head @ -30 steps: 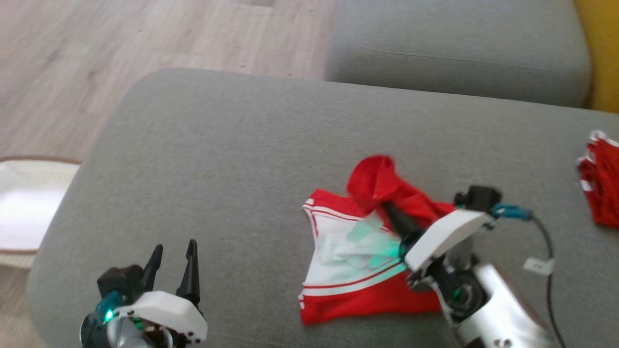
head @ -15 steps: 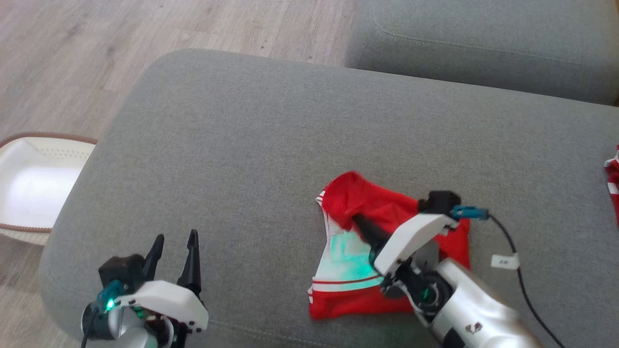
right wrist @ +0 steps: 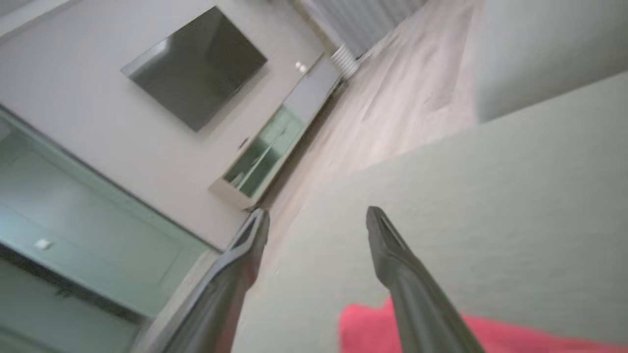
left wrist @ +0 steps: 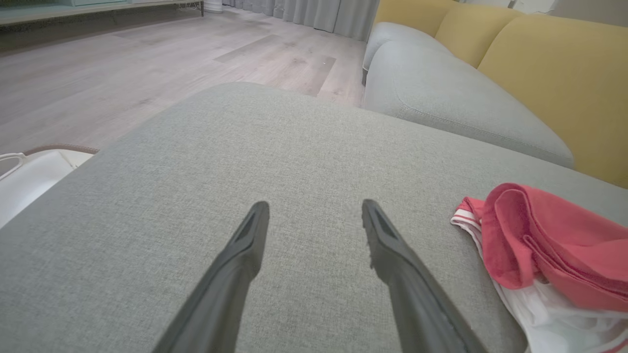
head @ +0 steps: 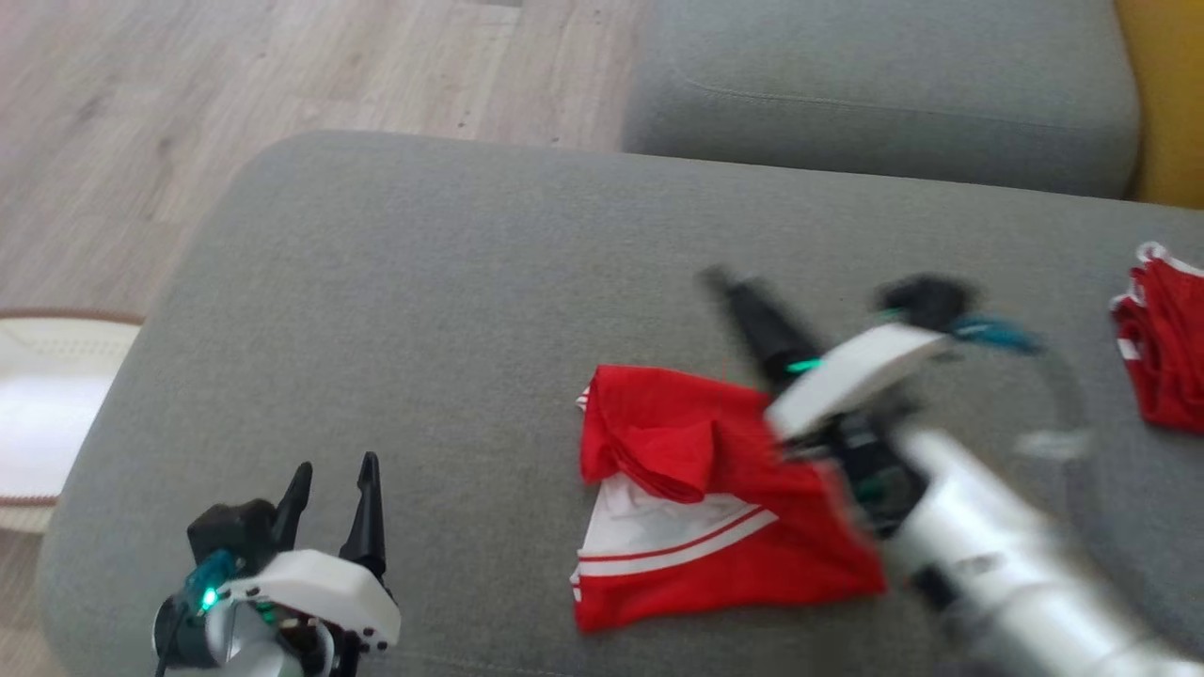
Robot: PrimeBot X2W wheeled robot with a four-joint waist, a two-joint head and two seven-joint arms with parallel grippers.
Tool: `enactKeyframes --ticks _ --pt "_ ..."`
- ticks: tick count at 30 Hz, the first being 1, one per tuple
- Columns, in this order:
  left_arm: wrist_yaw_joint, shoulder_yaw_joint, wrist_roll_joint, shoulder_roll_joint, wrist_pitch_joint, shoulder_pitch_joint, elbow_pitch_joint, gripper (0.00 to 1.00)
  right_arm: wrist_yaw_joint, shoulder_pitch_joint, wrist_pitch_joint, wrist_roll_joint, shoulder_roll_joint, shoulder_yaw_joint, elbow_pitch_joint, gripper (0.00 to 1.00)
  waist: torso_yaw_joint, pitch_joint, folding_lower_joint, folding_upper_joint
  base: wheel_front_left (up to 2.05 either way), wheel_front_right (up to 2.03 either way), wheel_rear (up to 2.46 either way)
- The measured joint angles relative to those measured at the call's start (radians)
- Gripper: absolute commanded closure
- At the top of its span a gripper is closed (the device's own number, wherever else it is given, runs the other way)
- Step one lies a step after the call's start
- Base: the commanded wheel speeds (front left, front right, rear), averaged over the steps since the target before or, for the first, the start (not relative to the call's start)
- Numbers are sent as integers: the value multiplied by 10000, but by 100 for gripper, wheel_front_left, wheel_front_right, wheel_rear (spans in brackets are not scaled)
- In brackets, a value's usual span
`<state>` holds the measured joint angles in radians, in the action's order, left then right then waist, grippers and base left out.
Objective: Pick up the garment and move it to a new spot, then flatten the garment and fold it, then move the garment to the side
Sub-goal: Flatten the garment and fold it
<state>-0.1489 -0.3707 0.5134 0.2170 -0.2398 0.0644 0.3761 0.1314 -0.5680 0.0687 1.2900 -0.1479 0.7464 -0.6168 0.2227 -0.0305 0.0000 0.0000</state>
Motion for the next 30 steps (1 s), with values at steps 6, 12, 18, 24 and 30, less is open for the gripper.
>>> enactKeyframes --ticks 6,12,18,24,30 --pt "-8 -6 0 -21 -10 -12 -171 0 0 7 203 -1302 -2142 -759 -562 0 -237 13 0 0 0 0 0" --pt "6 -10 0 -36 -82 -15 -146 0 0 56 -309 -2180 -2077 -773 -924 95 -228 111 0 0 0 0 0" --pt "82 -23 0 -107 -82 -6 -44 0 0 437 -1778 -2477 -1348 -428 -1198 100 -13 130 0 0 0 0 0" --pt "84 -12 0 -113 -82 1 35 0 0 1187 -3131 -2788 -554 54 -1375 100 287 202 0 0 0 0 0" --pt "84 10 0 -123 -84 6 77 0 0 1608 -4000 -2811 299 784 -449 100 365 312 0 0 0 0 0"
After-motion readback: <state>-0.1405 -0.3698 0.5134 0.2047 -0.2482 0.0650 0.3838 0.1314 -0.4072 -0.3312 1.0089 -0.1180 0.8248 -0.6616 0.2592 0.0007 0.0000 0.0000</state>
